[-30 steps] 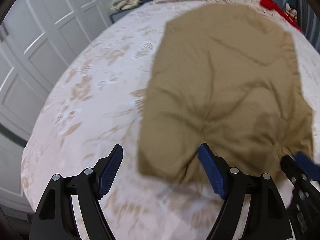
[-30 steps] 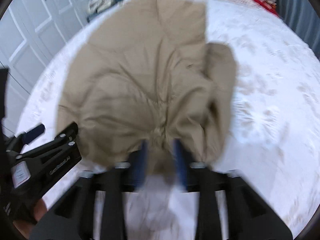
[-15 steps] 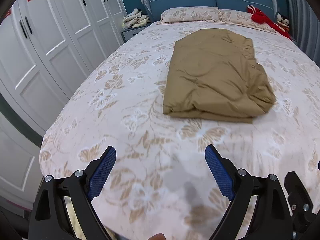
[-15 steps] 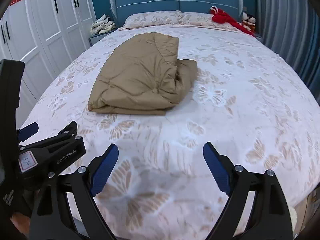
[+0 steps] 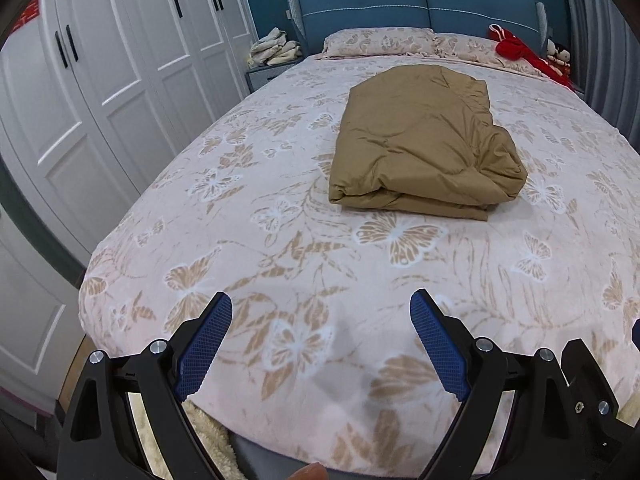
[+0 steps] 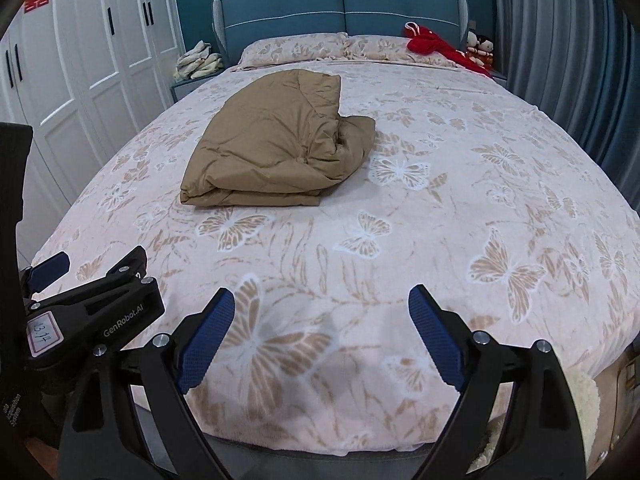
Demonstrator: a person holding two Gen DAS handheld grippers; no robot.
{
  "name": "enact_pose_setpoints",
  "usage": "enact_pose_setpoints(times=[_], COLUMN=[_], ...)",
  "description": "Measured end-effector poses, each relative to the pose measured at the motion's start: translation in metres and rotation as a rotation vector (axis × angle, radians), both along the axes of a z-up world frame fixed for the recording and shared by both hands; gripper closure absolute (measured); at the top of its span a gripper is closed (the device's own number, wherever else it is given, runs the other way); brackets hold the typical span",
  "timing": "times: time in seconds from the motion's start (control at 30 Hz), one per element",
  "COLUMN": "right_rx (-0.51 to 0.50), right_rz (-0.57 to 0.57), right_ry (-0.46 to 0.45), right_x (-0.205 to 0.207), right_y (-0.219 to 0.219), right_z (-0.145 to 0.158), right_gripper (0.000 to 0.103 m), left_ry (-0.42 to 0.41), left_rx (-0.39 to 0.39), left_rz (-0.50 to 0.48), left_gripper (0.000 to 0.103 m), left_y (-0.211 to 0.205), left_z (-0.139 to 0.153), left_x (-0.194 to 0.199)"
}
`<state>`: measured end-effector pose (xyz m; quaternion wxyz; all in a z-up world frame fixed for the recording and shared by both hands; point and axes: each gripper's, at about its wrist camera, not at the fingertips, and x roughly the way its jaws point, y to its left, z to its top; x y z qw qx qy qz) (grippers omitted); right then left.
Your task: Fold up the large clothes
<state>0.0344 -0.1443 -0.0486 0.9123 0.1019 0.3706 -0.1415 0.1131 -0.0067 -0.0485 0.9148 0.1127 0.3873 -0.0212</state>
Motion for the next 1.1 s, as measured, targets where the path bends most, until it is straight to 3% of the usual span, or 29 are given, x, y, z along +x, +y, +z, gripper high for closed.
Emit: enact_pose_setpoints(times=[1.1], right_rx=[-0.011], right_rz=[0.019], right_ry=[-0.051], right_x=[-0.008], right_y=[0.023], right_z=[0.014], right_gripper=[0.017], left_ry=[-0.05], left_rx=[0.005], left_rz=[0.045], left_gripper=[0.014], left_y=[0.025], left_z=[0.017], left_x=[-0.012])
